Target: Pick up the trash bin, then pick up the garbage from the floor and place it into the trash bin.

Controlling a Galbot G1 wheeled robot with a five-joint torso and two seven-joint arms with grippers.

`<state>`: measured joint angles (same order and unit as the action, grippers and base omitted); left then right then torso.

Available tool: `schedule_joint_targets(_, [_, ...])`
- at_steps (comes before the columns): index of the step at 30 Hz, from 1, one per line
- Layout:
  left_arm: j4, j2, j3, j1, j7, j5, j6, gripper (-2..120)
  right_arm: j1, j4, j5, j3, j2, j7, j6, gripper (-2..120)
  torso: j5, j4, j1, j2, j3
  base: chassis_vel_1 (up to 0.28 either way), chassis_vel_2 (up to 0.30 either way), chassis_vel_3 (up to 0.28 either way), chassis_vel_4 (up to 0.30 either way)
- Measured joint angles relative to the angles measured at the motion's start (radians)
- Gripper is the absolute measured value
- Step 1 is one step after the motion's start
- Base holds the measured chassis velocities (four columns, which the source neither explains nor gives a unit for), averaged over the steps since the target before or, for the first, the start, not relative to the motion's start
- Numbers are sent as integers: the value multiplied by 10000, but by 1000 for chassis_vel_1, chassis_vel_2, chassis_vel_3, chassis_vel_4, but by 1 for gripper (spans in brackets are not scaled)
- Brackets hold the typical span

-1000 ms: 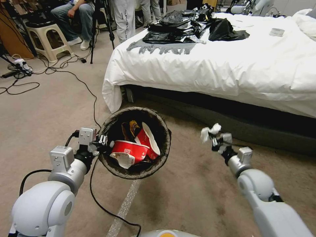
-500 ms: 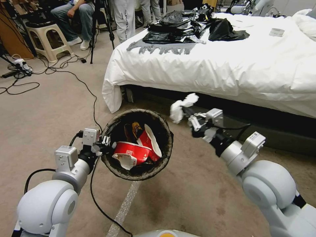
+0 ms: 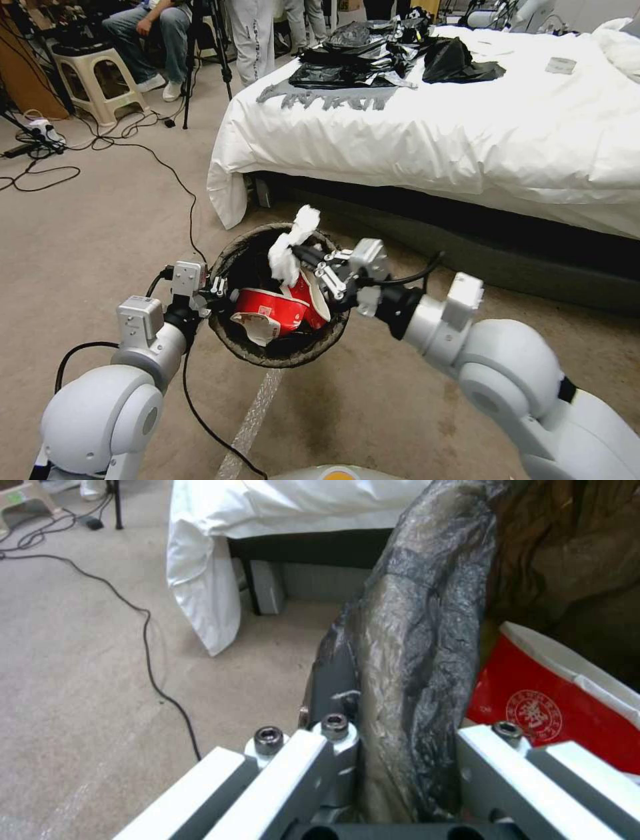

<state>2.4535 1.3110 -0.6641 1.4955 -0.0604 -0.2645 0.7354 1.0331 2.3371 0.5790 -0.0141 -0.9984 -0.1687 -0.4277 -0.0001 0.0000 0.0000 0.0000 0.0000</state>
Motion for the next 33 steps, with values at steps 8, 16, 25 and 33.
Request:
schedule_joint_targets(8, [53,64,52,-6,-8,18,0,1,-231,-749,-478,564,-411,210,90,0,1,0,-1,0,1,0,0,0,0])
schedule_joint_targets(16, [69,93,62,-19,-19,20,1,1,-217,-889,-686,872,-544,425,-97,20,1,0,0,0,1,0,0,0,0])
schedule_joint_targets(25, [110,101,39,-10,-24,18,0,1,-225,-1004,-781,1126,-688,835,-167,60,1,1,0,0,0,0,0,0,0])
schedule_joint_targets(33, [129,100,11,-2,-28,15,0,1,-149,-893,-775,999,-687,943,-180,88,1,0,0,0,0,0,0,0,0])
